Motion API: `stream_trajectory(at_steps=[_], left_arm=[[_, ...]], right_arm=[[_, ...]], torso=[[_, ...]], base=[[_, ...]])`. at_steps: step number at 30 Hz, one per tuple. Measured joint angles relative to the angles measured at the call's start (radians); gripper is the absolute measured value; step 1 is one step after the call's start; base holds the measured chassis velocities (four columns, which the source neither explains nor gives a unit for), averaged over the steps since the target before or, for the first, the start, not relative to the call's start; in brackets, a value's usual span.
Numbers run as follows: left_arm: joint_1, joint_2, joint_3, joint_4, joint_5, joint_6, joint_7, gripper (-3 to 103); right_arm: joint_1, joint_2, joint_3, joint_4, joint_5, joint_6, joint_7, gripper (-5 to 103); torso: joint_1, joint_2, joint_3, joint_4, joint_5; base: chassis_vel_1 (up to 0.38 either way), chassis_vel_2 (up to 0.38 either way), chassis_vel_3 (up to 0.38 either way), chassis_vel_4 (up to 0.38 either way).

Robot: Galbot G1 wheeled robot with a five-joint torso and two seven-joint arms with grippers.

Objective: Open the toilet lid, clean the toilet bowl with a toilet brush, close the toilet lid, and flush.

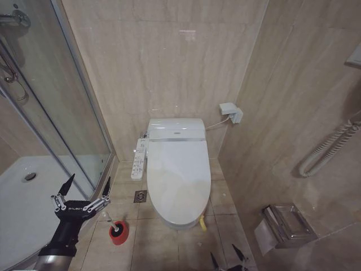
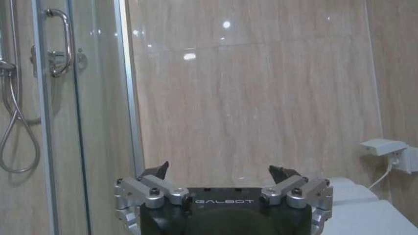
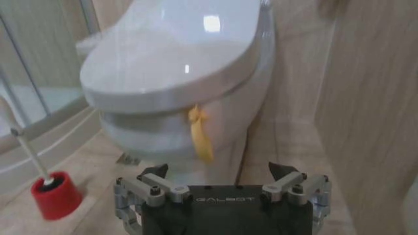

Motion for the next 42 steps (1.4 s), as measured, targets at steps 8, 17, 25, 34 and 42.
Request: stream_trajectory(at_steps=[8, 17, 25, 34, 42], left_arm=[[0.0, 0.0, 0.0, 0.0, 0.0, 0.0, 0.0, 100], [0.0, 0.0, 0.0, 0.0, 0.0, 0.0, 0.0, 100], [0.0, 0.0, 0.0, 0.0, 0.0, 0.0, 0.0, 100], [0.0, 0.0, 0.0, 0.0, 0.0, 0.0, 0.0, 100], [0.0, 0.0, 0.0, 0.0, 0.0, 0.0, 0.0, 100]], right_arm=[[0.088, 0.021, -0.052, -0.061, -0.01, -0.033, 0.023, 100], [0.192, 0.027, -0.085, -0.105, -0.013, -0.034, 0.093, 100], [0.247, 0.036, -0.115, -0.16, -0.013, -0.022, 0.14, 100], [0.286, 0.044, -0.114, -0.219, -0.01, 0.007, 0.143, 100], [0.317, 0.05, -0.1, -0.254, -0.018, 0.026, 0.157, 100]], torso=[[0.0, 0.0, 0.0, -0.0001, 0.0001], [0.0, 0.0, 0.0, -0.0001, 0.0001], [0.0, 0.0, 0.0, -0.0002, 0.0001], [0.0, 0.0, 0.0, -0.0002, 0.0001], [0.0, 0.0, 0.0, -0.0001, 0.0001]], base=[[0.0, 0.0, 0.0, 0.0], [0.0, 0.0, 0.0, 0.0], [0.0, 0.0, 0.0, 0.0], [0.0, 0.0, 0.0, 0.0], [0.0, 0.0, 0.0, 0.0]])
